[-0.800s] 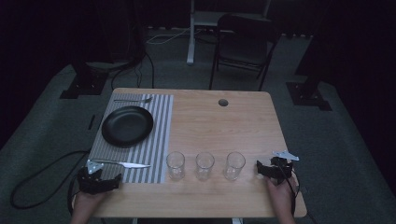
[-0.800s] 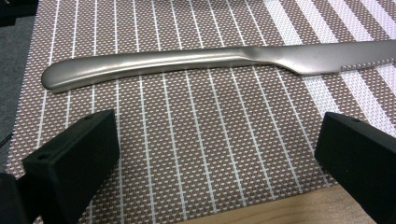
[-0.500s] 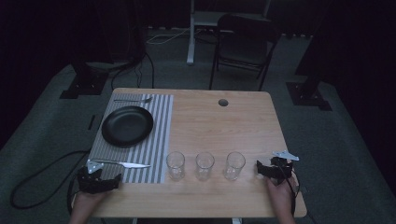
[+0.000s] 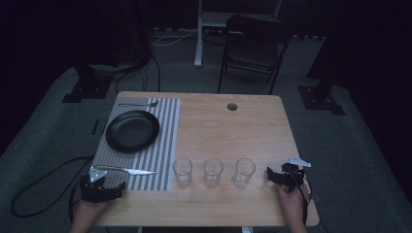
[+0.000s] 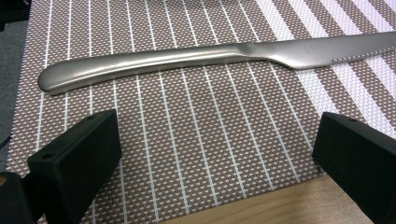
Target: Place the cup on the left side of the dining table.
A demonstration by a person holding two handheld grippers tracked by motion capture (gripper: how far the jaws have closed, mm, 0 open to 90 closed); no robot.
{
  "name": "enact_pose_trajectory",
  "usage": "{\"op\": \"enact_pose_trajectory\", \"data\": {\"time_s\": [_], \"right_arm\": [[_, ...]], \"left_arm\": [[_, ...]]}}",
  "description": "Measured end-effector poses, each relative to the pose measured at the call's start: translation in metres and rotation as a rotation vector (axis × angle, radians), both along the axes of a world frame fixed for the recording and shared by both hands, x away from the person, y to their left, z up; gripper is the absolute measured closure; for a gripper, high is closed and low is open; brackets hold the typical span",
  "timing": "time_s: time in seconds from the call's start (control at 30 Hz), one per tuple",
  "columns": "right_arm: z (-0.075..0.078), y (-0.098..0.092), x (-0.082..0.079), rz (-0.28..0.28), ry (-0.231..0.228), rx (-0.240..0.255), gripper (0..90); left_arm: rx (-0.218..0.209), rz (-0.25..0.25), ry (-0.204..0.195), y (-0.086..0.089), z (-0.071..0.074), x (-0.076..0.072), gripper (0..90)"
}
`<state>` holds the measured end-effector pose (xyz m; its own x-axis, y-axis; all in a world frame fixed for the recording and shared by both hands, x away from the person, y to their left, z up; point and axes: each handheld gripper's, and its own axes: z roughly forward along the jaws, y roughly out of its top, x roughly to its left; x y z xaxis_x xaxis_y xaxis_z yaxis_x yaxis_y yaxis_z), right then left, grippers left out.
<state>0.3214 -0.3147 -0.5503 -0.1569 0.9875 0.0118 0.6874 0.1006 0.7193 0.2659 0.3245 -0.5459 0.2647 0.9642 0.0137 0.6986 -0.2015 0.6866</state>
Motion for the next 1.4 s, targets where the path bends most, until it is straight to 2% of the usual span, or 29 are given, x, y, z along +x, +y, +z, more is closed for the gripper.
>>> {"op": "enact_pose_trajectory", "data": {"time_s": [0.07,0.1,0.23,0.4,0.53,0.67,0.73,0.8,0.9,1.13,1.4], "right_arm": [[0.0,0.0,0.0,0.0,0.0,0.0,11.5],[0.0,0.0,0.0,0.0,0.0,0.0,11.6],[0.0,0.0,0.0,0.0,0.0,0.0,11.6],[0.0,0.0,0.0,0.0,0.0,0.001,11.6],[0.0,0.0,0.0,-0.001,0.0,0.0,11.6],[0.0,0.0,0.0,0.0,0.0,0.001,11.5],[0.0,0.0,0.0,-0.001,0.0,0.0,11.5],[0.0,0.0,0.0,-0.001,0.0,0.001,11.6],[0.0,0.0,0.0,0.0,0.0,0.0,11.6],[0.0,0.0,0.0,0.0,0.0,0.0,11.6],[0.0,0.0,0.0,0.0,0.0,0.0,11.6]], "left_arm": [[-0.006,-0.02,0.001,0.0,0.0,-0.001,1.6],[0.013,-0.038,-0.007,-0.003,0.0,-0.002,1.6],[0.019,-0.056,-0.01,-0.004,0.001,-0.004,1.6],[0.007,-0.07,-0.009,-0.004,0.001,-0.006,1.6],[-0.015,-0.104,-0.01,-0.006,0.003,-0.008,1.6],[-0.023,-0.14,-0.021,-0.012,0.005,-0.01,1.6],[-0.036,-0.18,-0.025,-0.015,0.006,-0.011,1.6],[-0.026,-0.195,-0.034,-0.018,0.007,-0.012,1.6],[-0.021,-0.2,-0.03,-0.02,0.007,-0.011,1.6],[-0.05,-0.239,-0.033,-0.03,0.01,-0.012,1.6],[-0.072,-0.3,-0.029,-0.043,0.011,-0.012,1.7]]}}
